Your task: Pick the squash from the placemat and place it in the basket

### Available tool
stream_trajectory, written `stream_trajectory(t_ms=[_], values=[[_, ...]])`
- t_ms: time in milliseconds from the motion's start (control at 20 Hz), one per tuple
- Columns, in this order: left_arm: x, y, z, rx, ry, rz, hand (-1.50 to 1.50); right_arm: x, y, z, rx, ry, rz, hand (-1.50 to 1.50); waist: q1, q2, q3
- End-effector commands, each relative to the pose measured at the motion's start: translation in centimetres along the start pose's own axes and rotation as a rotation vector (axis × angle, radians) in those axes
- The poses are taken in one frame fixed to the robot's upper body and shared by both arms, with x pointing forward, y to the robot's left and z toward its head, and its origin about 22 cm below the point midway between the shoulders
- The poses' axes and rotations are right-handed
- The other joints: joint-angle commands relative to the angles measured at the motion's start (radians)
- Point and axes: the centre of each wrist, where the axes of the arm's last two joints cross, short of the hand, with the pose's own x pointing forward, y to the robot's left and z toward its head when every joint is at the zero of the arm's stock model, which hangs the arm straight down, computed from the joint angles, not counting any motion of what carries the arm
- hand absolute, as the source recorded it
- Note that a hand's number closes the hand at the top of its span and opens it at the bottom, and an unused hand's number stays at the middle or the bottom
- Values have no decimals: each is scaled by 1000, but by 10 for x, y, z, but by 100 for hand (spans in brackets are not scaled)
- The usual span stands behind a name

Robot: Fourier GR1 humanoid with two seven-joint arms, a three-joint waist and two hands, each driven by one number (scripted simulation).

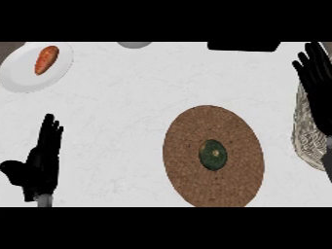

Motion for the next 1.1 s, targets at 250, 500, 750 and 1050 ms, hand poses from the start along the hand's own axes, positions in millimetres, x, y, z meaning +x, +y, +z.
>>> stream_trajectory(t_ms=[250, 500, 750, 1050], values=[[65, 22, -49, -49, -120, -171, 0, -42, -28, 40, -139, -21, 318, 150, -63, 26, 15], [70, 18, -57, -140, -48, -140, 0, -51, 97, 48, -192, -325, 247, -150, -33, 27, 12], [69, 13, -58, -129, -37, -127, 0, -70, 85, 45, -488, -177, 449, -150, -53, 19, 7], [73, 11, -63, -94, -58, -149, 0, -55, 48, 53, -348, 103, 692, -150, -89, 9, 4]])
